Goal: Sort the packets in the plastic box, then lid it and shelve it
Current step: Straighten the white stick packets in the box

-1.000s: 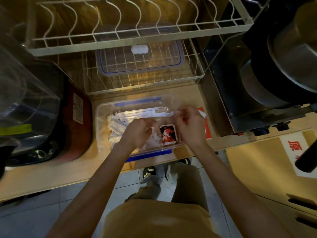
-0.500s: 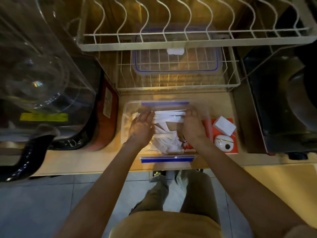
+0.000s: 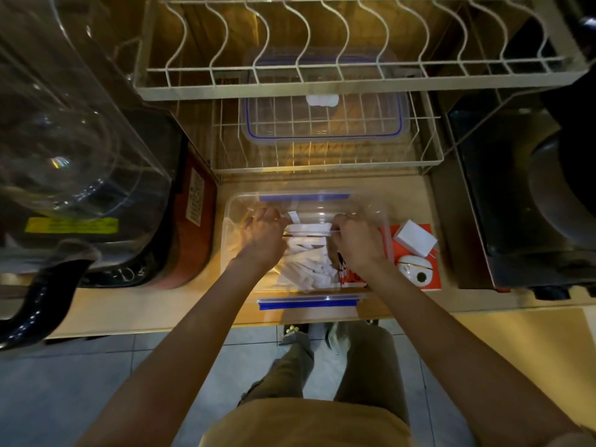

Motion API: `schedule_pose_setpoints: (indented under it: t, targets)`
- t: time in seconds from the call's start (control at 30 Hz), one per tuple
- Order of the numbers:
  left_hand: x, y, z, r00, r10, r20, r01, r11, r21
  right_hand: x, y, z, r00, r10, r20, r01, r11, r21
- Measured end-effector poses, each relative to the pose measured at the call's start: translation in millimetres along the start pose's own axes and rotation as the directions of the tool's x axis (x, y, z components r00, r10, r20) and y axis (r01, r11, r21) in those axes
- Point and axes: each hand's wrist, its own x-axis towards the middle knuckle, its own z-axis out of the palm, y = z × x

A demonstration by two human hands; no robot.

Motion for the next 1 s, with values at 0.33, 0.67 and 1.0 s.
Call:
schedule_pose_setpoints:
  t: [0.33, 0.67, 1.0]
  targets:
    - [-5, -2, -4, 0.977, 0.213, 0.014, -0.214, 0.974, 0.078, -25, -11, -5, 0.983, -0.142, 0.118, 0.082, 0.908, 0.411]
    - [-45, -2, -6, 0.959, 0.275, 0.068, -0.276, 0.961, 0.012, 4, -6, -18, 0.999, 0.012, 0.051, -0.036, 0.862, 0.506]
    - [-52, 1, -1, 0.984, 0.126, 0.124, -0.097, 0.971, -0.218, 42, -59, 22, 0.994, -0.006, 0.112, 0.005, 1.000, 0.005]
